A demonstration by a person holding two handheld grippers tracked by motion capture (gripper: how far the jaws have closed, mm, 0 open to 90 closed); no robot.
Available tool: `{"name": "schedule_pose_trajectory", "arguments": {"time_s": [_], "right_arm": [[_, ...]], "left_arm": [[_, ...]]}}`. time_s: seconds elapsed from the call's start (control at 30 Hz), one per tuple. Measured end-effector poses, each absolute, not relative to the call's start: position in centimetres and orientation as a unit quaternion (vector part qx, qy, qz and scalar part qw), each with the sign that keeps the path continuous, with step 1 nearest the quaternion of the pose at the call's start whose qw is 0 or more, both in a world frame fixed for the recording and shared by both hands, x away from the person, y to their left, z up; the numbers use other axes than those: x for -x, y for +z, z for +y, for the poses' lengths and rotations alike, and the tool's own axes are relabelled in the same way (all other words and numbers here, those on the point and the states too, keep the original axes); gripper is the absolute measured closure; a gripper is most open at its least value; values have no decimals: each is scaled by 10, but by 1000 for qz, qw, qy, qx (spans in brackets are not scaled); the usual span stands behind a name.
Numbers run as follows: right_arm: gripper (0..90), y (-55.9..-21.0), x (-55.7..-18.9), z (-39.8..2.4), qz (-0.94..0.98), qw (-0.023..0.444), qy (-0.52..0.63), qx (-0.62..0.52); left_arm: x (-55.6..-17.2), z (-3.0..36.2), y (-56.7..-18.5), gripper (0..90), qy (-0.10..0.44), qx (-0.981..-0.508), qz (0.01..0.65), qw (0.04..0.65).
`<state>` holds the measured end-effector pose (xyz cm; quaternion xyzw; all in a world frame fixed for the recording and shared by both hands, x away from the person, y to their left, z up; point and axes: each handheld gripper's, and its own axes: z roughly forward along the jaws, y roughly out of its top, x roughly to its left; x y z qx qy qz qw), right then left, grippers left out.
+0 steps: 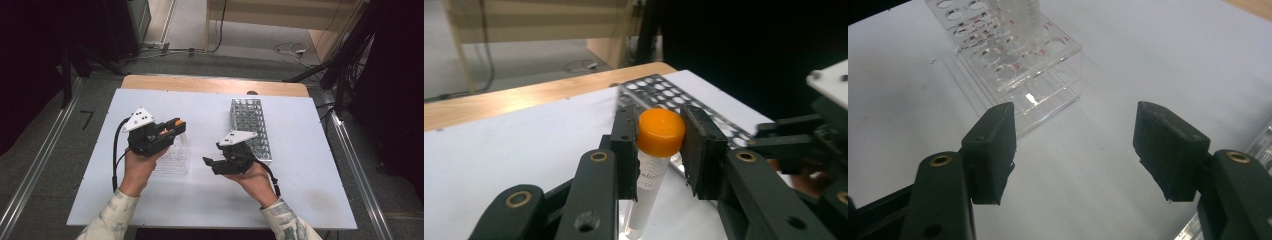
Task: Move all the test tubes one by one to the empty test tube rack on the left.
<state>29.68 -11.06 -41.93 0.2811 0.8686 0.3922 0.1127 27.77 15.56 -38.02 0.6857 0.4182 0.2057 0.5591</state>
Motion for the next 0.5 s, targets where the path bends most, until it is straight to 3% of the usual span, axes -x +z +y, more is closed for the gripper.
{"name": "schedule_pose_trajectory", "arguments": {"time_s": [0.5], "right_arm": [[326,-422,-295,-109,870,110,390,-281]], "left_arm": [[-291,159,-405,703,223,-702,444,511]]}}
